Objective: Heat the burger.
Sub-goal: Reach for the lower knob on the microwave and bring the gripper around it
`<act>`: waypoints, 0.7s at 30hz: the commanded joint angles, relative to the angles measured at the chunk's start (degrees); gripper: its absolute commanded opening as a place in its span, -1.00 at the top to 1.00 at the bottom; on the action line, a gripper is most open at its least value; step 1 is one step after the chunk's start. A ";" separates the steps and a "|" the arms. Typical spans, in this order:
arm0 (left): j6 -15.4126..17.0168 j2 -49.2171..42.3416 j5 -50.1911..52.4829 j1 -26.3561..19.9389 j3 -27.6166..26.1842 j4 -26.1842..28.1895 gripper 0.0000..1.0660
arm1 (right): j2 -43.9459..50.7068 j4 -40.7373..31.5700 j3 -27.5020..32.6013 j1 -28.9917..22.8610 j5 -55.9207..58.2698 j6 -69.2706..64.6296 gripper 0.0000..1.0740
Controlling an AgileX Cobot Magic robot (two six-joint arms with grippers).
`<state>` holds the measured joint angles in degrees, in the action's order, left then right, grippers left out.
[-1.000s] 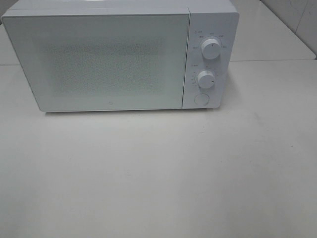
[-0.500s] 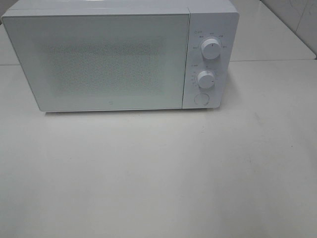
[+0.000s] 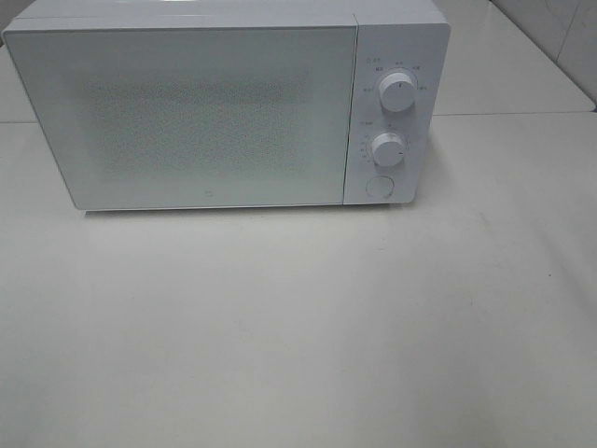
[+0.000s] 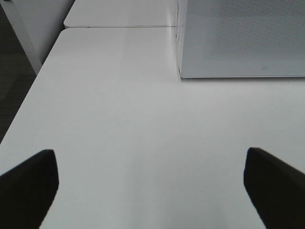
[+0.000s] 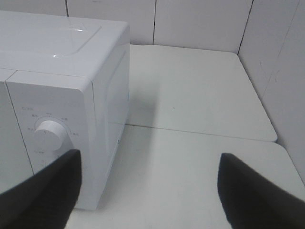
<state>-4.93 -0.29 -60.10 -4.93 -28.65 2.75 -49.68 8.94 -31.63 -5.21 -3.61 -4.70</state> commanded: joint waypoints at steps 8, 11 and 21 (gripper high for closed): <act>0.00 -1.38 0.52 0.00 0.11 -0.23 -0.83 | -10.66 -9.28 6.47 0.23 -22.98 10.71 -0.42; 0.00 -1.38 0.52 0.00 0.11 -0.23 -0.83 | -13.29 -13.81 7.91 -1.20 -26.59 13.81 -0.42; 0.00 -1.38 0.52 0.00 0.11 -0.23 -0.83 | -21.83 -29.91 8.82 -12.55 -36.15 25.95 -0.42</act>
<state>-4.93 -0.29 -60.10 -4.93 -28.65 2.75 -71.45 -19.31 -22.69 -17.48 -38.10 19.77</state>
